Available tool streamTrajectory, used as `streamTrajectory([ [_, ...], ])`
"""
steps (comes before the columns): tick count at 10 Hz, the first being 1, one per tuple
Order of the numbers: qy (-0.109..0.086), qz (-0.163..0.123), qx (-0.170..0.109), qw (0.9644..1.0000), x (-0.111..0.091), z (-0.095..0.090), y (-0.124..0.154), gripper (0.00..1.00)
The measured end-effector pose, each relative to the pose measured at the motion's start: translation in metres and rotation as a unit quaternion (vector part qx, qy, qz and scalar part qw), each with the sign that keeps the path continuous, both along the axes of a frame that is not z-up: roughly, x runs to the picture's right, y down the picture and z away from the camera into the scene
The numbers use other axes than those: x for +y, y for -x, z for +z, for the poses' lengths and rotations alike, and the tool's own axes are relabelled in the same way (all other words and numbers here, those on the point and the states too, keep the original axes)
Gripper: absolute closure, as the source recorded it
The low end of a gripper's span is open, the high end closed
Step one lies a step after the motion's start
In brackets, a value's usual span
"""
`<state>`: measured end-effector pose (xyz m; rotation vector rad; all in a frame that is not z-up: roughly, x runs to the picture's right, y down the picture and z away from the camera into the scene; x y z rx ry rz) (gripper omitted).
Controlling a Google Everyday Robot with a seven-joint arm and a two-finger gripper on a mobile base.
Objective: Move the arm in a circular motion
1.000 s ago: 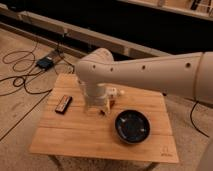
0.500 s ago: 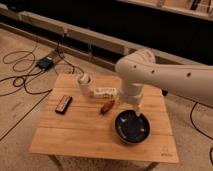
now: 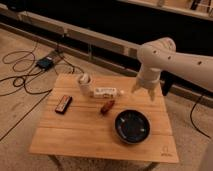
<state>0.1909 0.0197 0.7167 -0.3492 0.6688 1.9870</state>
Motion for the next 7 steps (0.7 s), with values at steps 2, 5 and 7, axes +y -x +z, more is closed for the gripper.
streamTrajectory([
  [2,-0.008,-0.009,-0.013,0.9998,-0.032,0.036,0.017,0.35],
  [5,-0.012,-0.052,-0.039,0.9978,-0.075,0.074,0.067,0.35],
  [7,-0.004,-0.114,-0.069,0.991,-0.096,0.091,0.13,0.35],
])
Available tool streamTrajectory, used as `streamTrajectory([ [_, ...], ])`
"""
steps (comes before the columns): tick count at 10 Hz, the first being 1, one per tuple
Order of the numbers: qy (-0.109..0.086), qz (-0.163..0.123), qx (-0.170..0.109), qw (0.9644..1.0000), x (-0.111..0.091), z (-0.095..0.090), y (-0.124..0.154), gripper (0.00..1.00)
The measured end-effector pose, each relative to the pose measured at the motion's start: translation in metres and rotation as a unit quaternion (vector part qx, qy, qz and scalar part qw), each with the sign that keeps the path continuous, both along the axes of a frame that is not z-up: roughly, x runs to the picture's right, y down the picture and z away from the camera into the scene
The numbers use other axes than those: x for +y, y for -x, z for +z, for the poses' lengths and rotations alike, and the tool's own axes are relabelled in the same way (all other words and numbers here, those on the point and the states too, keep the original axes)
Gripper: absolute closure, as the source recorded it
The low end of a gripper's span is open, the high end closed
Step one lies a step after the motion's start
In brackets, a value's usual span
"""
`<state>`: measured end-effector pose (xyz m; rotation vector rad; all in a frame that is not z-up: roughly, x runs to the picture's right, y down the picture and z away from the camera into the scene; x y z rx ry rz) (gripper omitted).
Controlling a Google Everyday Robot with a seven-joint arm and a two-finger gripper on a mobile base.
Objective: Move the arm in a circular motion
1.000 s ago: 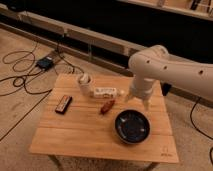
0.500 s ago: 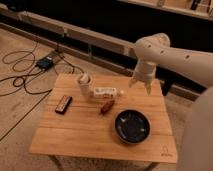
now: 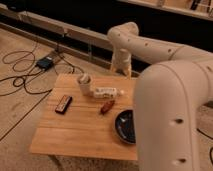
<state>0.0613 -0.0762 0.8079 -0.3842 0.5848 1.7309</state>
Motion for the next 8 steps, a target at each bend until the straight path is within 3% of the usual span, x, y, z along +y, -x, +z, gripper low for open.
streamTrajectory([
  [2,0.009,-0.067,-0.051,0.9964,-0.002,0.01,0.076,0.35],
  [4,0.014,-0.123,-0.107,0.9866,0.009,0.007,0.143,0.35],
  [5,0.015,-0.157,-0.137,0.9779,0.018,-0.002,0.176,0.35],
  [6,0.008,-0.196,-0.172,0.9654,0.031,-0.017,0.209,0.35],
  [8,-0.006,-0.248,-0.207,0.9464,0.055,-0.044,0.238,0.35],
])
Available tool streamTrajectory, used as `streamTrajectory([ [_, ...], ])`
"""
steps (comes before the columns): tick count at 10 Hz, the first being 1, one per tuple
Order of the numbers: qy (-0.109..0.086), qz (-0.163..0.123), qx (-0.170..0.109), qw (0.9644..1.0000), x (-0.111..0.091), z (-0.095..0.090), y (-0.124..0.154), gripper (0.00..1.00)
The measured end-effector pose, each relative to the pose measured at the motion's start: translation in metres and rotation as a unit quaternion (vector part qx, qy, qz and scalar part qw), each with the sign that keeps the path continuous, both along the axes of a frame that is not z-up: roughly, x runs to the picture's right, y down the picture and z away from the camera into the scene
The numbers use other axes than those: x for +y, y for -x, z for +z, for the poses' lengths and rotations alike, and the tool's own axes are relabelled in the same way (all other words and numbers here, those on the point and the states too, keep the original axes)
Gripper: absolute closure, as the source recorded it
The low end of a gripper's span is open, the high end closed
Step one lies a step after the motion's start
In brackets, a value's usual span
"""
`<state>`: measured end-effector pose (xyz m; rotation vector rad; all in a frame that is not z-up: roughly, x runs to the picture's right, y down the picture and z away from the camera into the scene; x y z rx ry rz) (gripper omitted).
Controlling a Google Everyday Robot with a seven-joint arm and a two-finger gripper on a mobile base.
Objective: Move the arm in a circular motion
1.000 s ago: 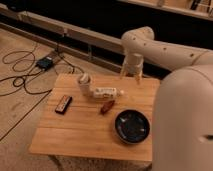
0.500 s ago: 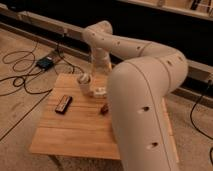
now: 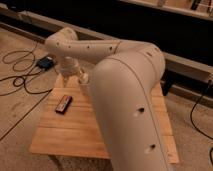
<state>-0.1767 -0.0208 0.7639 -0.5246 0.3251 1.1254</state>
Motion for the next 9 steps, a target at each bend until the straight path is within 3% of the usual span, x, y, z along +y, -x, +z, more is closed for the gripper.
streamTrajectory([
  [2,-0.015,-0.037,-0.023,0.9989,0.048,-0.043,-0.001,0.35],
  [4,-0.018,-0.034,-0.023,0.999,0.087,-0.074,-0.017,0.35],
  [7,-0.019,0.046,0.021,0.9986,0.117,-0.103,-0.069,0.35],
  [9,-0.024,0.106,0.068,0.9918,0.118,-0.11,-0.116,0.35],
])
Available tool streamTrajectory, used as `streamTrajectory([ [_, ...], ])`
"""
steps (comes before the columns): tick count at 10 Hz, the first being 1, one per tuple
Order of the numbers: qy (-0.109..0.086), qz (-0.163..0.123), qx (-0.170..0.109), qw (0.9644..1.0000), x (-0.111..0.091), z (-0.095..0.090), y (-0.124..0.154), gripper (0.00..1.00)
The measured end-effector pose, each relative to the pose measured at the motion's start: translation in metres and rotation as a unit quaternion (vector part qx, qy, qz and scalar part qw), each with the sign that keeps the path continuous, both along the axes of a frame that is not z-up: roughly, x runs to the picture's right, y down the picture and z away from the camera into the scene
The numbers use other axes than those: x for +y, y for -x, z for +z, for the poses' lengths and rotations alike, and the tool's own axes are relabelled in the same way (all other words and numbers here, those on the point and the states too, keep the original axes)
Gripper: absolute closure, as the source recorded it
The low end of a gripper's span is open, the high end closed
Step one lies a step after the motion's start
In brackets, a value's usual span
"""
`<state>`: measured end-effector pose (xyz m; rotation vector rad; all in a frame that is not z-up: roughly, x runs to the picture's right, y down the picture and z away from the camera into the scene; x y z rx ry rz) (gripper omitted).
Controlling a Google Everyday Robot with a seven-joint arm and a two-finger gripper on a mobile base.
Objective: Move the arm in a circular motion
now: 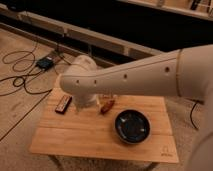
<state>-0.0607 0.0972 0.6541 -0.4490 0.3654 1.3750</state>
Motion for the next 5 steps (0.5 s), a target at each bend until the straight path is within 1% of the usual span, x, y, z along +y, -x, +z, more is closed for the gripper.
streamTrajectory([
  [1,-0.001,0.013,0.013,0.9998,-0.0009,-0.0003,-0.012,0.35],
  [2,-0.002,0.018,0.016,0.9997,-0.0012,-0.0007,-0.015,0.35],
  [3,-0.001,0.017,0.013,0.9998,-0.0005,-0.001,-0.0116,0.35],
  [5,-0.001,0.018,0.015,0.9997,-0.0007,-0.0007,-0.014,0.35],
])
